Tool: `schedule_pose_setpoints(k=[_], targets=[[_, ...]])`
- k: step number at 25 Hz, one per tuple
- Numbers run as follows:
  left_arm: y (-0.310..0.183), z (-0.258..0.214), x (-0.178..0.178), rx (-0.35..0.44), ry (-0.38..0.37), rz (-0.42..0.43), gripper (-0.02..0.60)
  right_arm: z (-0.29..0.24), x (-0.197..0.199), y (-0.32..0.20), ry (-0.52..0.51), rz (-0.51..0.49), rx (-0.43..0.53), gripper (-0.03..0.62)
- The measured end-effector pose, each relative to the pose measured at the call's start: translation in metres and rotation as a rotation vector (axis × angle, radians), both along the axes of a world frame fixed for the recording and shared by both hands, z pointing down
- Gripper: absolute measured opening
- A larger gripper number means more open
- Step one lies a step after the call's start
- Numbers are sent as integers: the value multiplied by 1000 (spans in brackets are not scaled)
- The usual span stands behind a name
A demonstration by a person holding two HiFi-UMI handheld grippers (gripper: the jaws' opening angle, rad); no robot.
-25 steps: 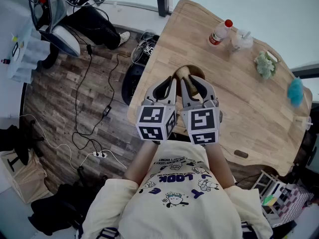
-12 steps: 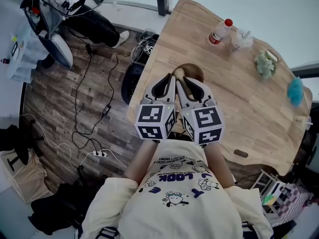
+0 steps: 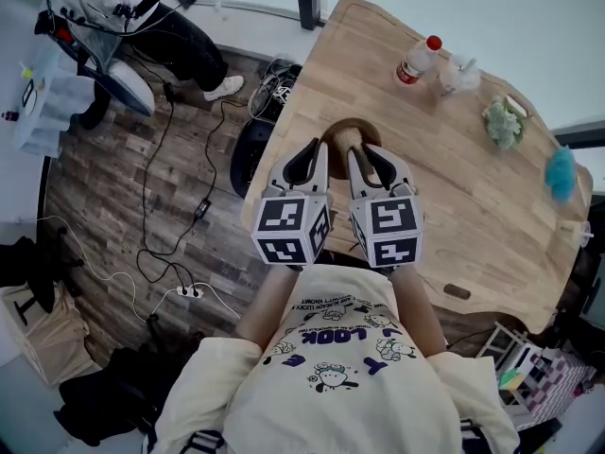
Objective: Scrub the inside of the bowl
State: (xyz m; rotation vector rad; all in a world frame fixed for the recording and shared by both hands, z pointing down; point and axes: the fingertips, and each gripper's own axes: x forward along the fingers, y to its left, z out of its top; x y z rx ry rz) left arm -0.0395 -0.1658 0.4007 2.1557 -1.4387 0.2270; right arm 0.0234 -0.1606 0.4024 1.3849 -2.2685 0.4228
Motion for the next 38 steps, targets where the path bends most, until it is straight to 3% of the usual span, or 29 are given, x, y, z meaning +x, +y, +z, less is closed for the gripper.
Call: schedule_pose_setpoints(k=[16, 22, 38], targets=[[-5, 15, -23, -55, -10, -58, 51, -11, 24, -6, -16, 70, 46, 63], [-8, 15, -26, -56, -14, -75, 51, -16, 35, -7, -75, 105, 47, 63], [-8, 17, -14, -58, -24, -54, 44, -8, 84, -7, -179, 298, 29, 63]])
